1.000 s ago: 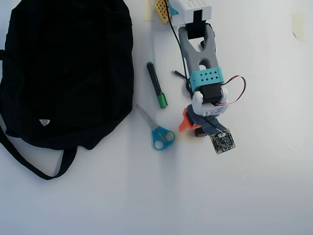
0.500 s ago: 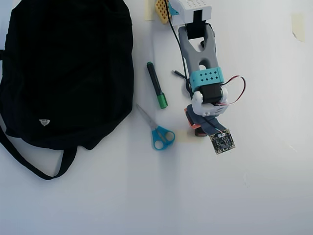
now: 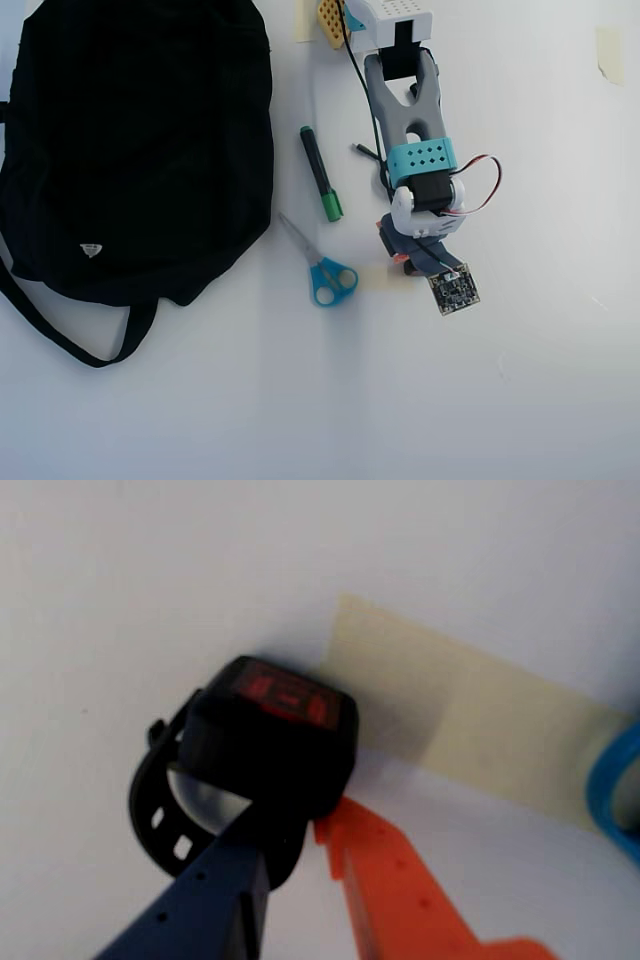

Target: Put the bike light into the black bag

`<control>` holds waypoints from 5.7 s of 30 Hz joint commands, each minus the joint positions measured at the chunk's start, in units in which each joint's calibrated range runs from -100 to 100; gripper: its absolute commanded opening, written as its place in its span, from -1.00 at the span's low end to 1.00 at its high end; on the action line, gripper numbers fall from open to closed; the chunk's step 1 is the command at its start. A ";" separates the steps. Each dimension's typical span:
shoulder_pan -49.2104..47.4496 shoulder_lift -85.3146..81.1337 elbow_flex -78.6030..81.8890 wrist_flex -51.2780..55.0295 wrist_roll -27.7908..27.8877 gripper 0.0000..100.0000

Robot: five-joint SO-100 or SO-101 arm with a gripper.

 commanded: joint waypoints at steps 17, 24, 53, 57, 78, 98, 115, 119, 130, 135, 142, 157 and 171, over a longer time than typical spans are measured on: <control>-0.03 -2.14 -5.32 -0.06 -1.44 -0.96; -0.18 -2.47 -5.32 0.11 -1.44 -0.96; -0.03 -9.36 -13.95 16.05 -1.60 -0.96; 0.04 -9.36 -16.73 18.98 -1.60 -0.96; 0.64 -14.75 -13.50 19.41 -1.12 -0.96; 2.96 -44.55 25.85 19.23 0.19 -0.96; 12.61 -59.81 44.72 19.06 -0.34 -0.96; 18.22 -59.81 44.54 19.06 0.19 -0.96; 36.25 -58.65 43.82 15.70 0.29 -0.96; 42.68 -58.57 43.82 12.26 0.24 -0.96; 53.52 -58.49 44.45 9.07 0.24 -0.96; 66.39 -42.47 44.36 -8.07 1.50 -0.73; 34.60 -56.58 28.10 8.47 -3.01 -0.96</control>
